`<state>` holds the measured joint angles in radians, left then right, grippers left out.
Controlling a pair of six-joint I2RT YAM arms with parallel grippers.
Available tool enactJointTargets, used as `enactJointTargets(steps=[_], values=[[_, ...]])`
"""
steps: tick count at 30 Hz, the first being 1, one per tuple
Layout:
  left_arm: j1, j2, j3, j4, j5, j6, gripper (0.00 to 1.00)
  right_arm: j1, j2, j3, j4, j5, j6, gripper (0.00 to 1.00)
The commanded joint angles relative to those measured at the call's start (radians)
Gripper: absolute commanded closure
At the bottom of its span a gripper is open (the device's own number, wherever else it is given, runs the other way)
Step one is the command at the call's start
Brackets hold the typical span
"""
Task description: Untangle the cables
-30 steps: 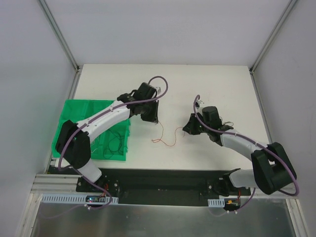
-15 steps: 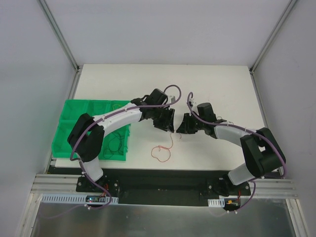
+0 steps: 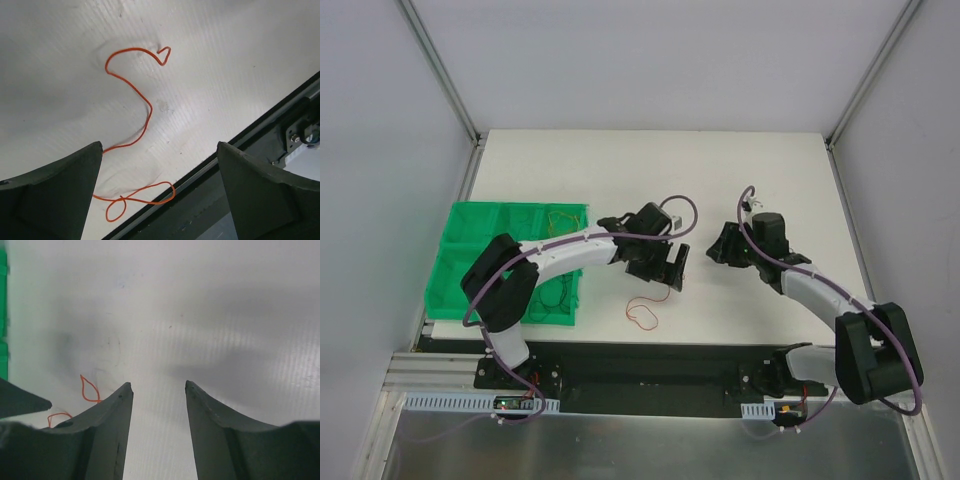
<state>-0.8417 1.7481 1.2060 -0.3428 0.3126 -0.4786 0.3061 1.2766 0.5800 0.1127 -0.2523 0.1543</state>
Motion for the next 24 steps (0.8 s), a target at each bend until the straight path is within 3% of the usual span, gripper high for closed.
enactJointTargets(steps=[1,5,14,22,24], values=[[-0.097,-0.018,-0.002,-0.080,-0.213,-0.052,0.04,-0.030,-0.069,-0.031,0.016,0.048,0.019,0.50],[-0.161,-0.007,0.009,-0.133,-0.334,-0.023,0.09,-0.035,-0.059,-0.028,0.018,0.028,0.024,0.50],[-0.161,0.146,0.164,-0.165,-0.371,0.087,0.49,-0.042,-0.068,-0.034,0.021,0.022,0.027,0.50],[-0.161,0.274,0.286,-0.193,-0.363,0.074,0.62,-0.048,-0.072,-0.037,0.021,0.025,0.025,0.49],[-0.163,0.289,0.285,-0.202,-0.371,0.055,0.70,-0.050,-0.074,-0.039,0.021,0.025,0.025,0.49]])
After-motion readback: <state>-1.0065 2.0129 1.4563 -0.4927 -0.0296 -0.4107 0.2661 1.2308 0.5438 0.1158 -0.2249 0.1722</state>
